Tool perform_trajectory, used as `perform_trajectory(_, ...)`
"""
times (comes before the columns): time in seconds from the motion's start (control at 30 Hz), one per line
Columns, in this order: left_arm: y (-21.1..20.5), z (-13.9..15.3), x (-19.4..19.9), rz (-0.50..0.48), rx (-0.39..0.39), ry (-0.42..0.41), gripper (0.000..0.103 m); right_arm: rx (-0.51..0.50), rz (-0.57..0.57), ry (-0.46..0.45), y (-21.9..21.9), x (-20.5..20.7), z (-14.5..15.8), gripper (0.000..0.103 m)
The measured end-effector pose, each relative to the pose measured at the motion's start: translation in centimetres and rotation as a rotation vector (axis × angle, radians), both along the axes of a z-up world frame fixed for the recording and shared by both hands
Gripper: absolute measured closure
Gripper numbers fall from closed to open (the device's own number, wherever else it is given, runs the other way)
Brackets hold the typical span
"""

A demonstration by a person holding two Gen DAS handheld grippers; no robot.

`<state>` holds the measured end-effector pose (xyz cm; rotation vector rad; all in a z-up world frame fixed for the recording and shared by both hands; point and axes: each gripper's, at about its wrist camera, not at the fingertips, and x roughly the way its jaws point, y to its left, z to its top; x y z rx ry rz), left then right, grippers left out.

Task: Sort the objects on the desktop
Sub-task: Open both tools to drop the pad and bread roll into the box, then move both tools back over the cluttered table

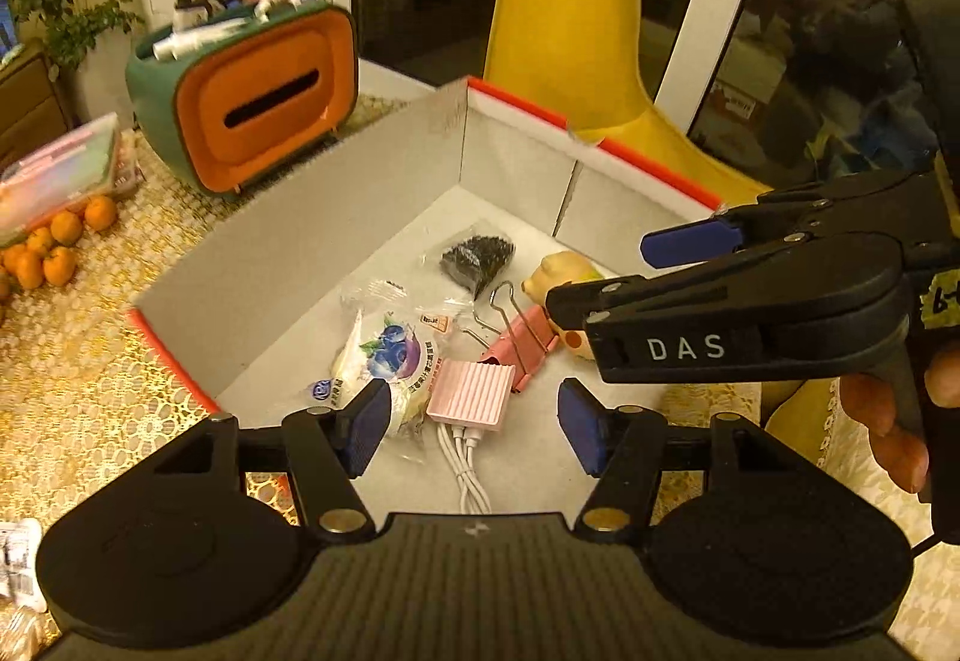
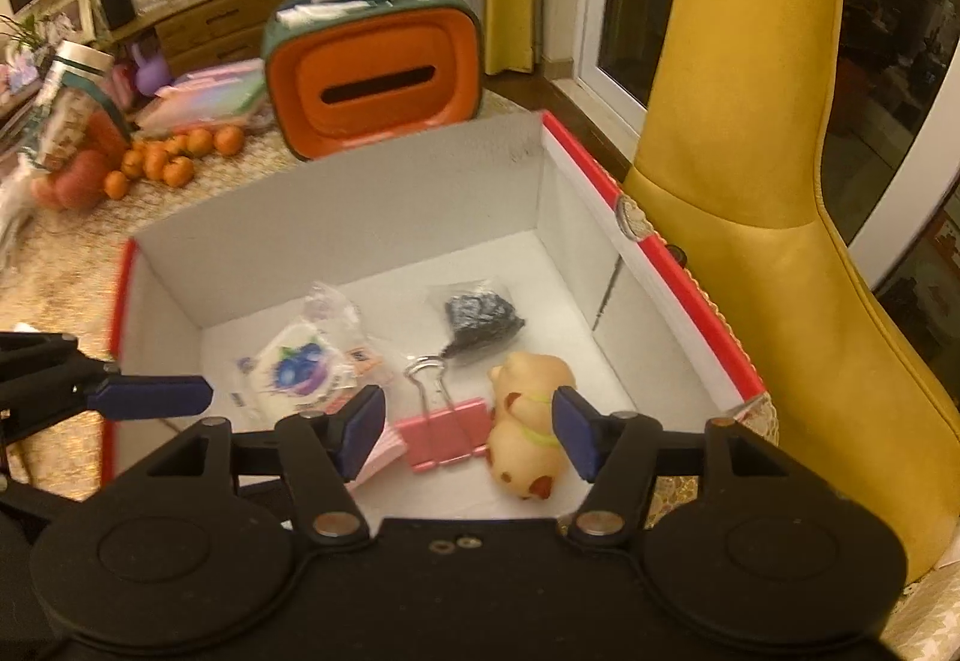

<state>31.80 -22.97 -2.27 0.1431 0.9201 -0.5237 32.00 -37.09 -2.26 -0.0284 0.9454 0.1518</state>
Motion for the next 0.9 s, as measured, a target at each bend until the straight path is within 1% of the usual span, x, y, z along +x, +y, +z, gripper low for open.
perform_trajectory(0.37,3.5,3.1,-5.0,0.037,-0.042,-0.103,0.043,0.034,0.058,-0.052,1.5,-4.7,3.0,0.039)
perform_trajectory(0.6,5.0,4.5,-8.7,0.042,-0.068,-0.184,0.043,0.085,0.082,-0.088,2.5,-7.4,4.2,0.037)
perform_trajectory(0.77,6.0,5.0,-11.5,0.049,-0.062,-0.242,0.043,0.102,0.098,-0.114,3.4,-9.1,4.5,0.036)
perform_trajectory(0.9,7.0,5.0,-13.3,0.060,-0.063,-0.263,0.043,0.104,0.115,-0.130,4.4,-10.4,4.4,0.035)
